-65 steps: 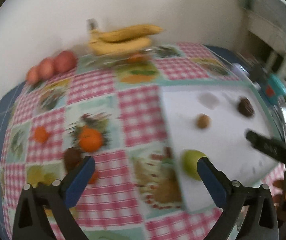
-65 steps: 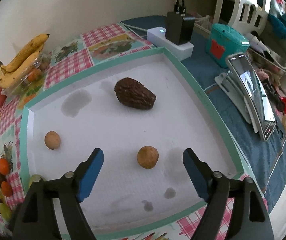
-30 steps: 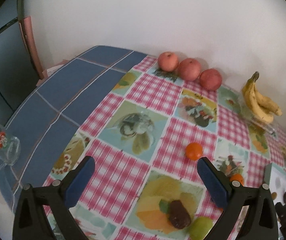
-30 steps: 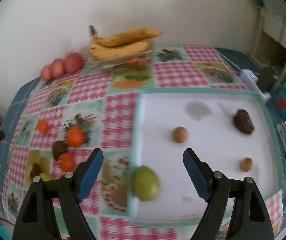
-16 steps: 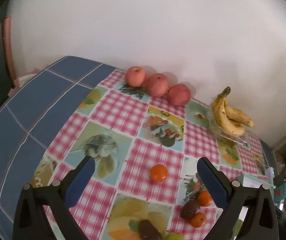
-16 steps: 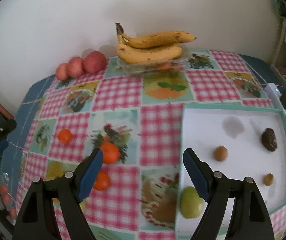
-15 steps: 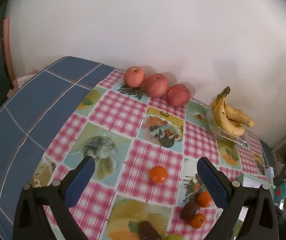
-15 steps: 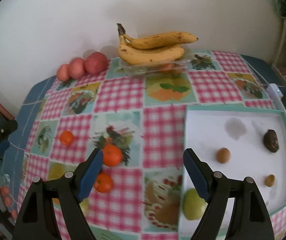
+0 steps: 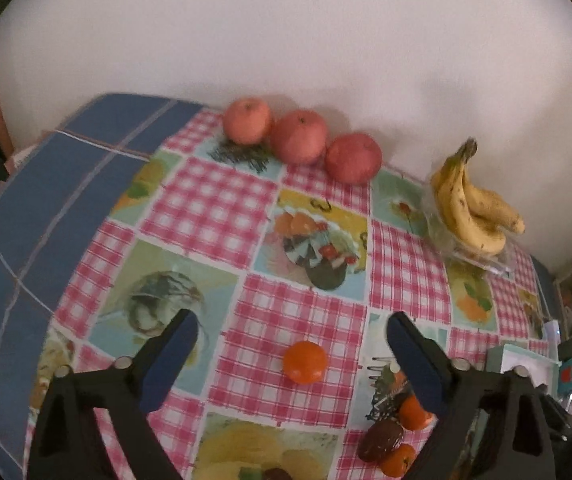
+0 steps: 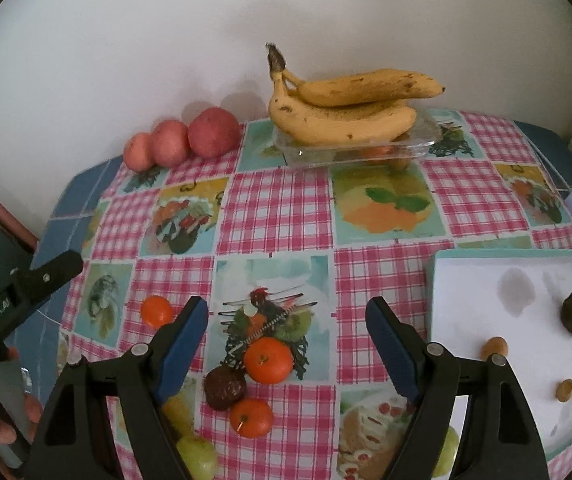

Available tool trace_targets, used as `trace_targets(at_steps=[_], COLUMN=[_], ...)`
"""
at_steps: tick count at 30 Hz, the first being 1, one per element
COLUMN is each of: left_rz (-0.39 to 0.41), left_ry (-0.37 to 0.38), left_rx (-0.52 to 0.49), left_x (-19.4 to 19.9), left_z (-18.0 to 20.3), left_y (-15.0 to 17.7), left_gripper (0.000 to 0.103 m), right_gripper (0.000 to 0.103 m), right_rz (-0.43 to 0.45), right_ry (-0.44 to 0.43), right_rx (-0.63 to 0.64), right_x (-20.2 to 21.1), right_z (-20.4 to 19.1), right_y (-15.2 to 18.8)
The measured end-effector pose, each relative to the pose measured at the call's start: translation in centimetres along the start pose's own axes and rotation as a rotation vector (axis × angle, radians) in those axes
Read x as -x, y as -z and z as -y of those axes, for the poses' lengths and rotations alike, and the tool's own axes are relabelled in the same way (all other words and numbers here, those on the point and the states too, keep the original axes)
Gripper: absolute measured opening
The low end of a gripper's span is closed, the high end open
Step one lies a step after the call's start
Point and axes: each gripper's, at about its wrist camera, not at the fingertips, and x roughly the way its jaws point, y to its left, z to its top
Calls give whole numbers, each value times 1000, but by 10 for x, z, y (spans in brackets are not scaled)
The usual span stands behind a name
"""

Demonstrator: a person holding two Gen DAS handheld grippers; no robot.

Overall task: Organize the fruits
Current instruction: 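Move both open tools back toward the remaining fruits on the table, then close the left tool on a tangerine while the right tool grasps another tangerine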

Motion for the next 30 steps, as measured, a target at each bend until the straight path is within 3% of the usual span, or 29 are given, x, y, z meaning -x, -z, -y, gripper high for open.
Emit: trace_targets(at_steps=[2, 13, 21, 23, 27, 30], left_rz=[-26, -187, -201, -197, -193, -197], left_ry=[-6, 11, -61, -91, -93, -82], left_rx=[-8, -9, -76, -90, -97, -100], left_x=[-11, -71, -79, -81, -80, -80], left_z=[2, 5, 14, 16, 18, 20], left_y=[2, 24, 32, 32, 30, 30], left_gripper=[93, 84, 80, 71, 38, 38], right_gripper=[76, 75, 75, 75, 69, 57], right_rz=[-21, -179, -206, -205, -203, -196], right_ry=[2, 7, 74, 91, 137, 149], right_rx=[4, 13, 60, 72, 96, 99], right_x=[-9, -68, -81, -82, -82, -80], right_z=[-2, -11, -18, -20, -23, -24], right_y=[1, 22, 31, 31, 33, 33])
